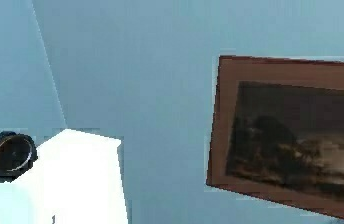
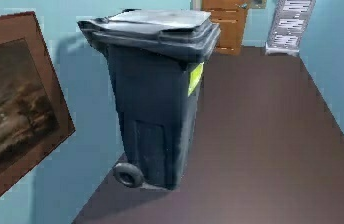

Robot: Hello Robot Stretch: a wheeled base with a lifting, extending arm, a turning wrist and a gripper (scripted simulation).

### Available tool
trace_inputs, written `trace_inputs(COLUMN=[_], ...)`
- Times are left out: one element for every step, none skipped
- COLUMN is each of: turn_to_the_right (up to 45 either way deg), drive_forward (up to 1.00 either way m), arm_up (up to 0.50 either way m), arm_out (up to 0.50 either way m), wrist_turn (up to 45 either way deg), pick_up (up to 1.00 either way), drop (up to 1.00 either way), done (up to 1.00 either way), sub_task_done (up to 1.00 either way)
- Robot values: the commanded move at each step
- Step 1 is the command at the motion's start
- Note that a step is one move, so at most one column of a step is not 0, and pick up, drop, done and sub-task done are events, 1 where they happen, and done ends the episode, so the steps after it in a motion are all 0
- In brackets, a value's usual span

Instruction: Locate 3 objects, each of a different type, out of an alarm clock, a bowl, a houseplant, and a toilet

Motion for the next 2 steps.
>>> trace_inputs(turn_to_the_right=[-42.0, 0.0], drive_forward=[0.00, 0.00], arm_up=[0.00, 0.00], arm_out=[0.00, 0.00], wrist_turn=[0.0, 0.0], pick_up=[0.00, 0.00], drop=[0.00, 0.00], done=[0.00, 1.00], sub_task_done=[0.00, 0.00])
